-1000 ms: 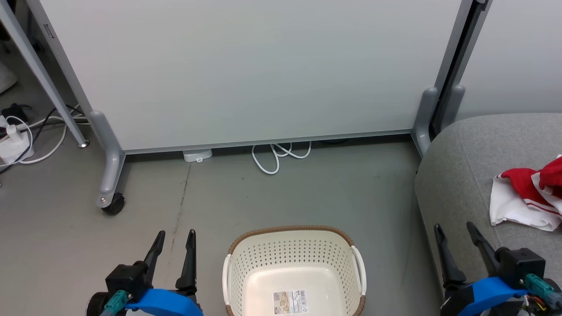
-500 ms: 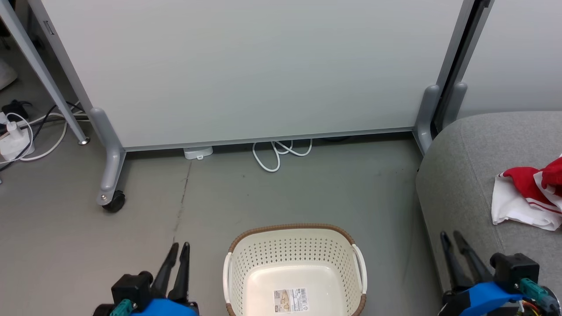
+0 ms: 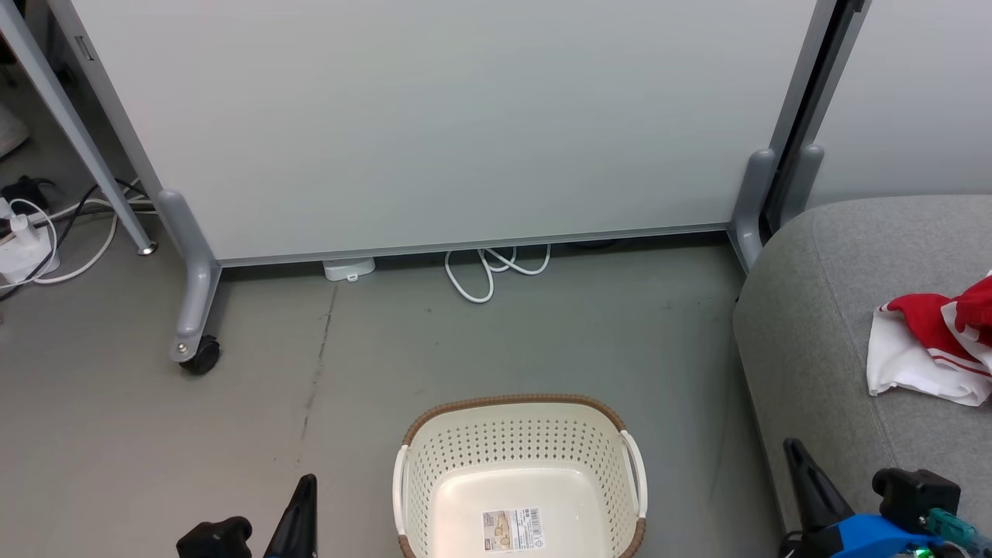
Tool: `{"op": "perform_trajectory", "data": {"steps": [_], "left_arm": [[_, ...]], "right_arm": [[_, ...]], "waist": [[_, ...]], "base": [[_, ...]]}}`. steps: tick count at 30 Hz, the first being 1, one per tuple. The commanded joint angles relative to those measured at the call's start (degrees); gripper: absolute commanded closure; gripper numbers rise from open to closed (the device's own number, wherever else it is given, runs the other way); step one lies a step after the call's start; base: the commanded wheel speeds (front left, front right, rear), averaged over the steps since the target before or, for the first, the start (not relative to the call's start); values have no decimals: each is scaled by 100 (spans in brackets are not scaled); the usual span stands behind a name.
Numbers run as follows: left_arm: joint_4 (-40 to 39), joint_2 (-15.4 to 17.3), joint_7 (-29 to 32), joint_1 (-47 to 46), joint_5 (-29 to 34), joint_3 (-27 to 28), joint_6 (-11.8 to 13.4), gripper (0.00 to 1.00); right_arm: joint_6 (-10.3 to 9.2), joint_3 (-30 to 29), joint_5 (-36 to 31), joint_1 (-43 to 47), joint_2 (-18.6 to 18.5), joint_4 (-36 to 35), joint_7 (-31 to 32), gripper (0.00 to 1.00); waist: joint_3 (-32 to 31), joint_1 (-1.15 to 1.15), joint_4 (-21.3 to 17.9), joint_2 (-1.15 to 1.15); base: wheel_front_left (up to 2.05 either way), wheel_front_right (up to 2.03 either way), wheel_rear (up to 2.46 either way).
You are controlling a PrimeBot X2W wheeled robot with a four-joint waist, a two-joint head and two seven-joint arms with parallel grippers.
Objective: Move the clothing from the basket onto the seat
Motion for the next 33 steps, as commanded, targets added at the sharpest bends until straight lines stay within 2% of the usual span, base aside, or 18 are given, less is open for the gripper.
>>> {"op": "perform_trajectory", "data": {"steps": [1, 18, 33], "left_arm": [[-148, -5, 54, -160, -251, 81, -1, 100], [-450, -44, 478, -302, -1760, 399, -3, 100], [-671, -72, 793, -402, -2869, 638, -5, 100]], "right_arm": [[0, -29, 299, -125, -14, -95, 36, 100], [0, -68, 2023, -285, -21, -122, 246, 100], [0, -103, 3285, -408, -27, -134, 411, 100]], "waist": [[2, 0, -6, 0], [22, 0, -64, 0], [39, 0, -114, 0]], "base": [[0, 0, 0], [0, 0, 0], [0, 0, 0]]}}
